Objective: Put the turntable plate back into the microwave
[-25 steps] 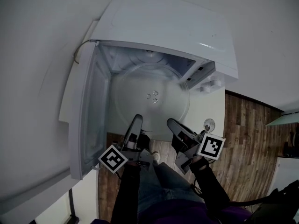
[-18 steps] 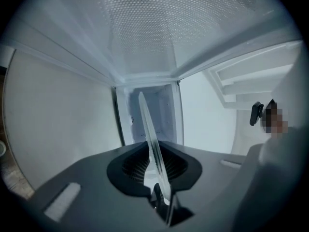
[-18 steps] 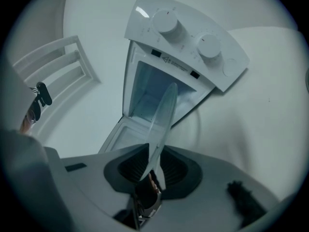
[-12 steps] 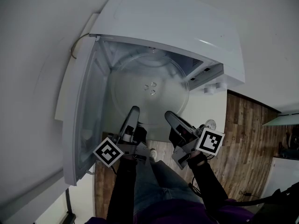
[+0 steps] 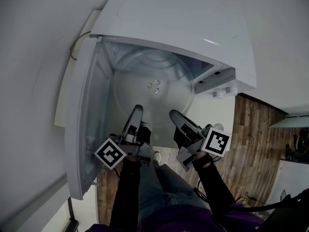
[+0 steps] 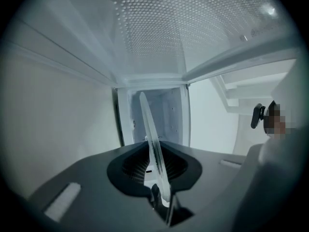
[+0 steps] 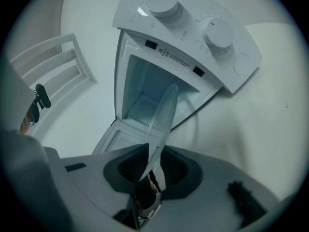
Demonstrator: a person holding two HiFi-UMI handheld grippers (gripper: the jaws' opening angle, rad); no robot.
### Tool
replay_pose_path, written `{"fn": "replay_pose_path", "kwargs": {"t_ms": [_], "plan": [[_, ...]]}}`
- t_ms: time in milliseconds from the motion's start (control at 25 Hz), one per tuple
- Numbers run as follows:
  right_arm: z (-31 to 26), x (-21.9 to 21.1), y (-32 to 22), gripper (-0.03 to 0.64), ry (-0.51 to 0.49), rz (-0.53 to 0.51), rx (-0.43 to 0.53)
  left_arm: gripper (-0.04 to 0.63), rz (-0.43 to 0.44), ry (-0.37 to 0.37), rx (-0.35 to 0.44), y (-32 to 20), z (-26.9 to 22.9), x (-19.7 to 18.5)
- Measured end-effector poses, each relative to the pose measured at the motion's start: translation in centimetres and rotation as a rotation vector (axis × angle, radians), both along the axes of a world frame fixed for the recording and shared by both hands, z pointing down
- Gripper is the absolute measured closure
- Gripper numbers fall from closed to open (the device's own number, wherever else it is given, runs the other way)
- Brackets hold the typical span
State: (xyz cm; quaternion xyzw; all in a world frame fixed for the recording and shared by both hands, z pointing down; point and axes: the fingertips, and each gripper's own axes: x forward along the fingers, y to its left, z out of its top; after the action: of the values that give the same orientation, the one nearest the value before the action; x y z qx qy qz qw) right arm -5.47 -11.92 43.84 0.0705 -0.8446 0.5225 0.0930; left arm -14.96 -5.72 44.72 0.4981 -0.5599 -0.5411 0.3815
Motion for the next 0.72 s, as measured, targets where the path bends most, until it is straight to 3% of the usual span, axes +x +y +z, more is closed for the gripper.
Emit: {"fn": "replay_pose_path", "kwargs": {"t_ms": [720], "plan": [[1.0, -1.6, -2.3, 0.537, 0.024, 0.032, 0.015, 0.548, -0.012, 0.043, -0.005, -2.2, 1.3, -1.6]]}}
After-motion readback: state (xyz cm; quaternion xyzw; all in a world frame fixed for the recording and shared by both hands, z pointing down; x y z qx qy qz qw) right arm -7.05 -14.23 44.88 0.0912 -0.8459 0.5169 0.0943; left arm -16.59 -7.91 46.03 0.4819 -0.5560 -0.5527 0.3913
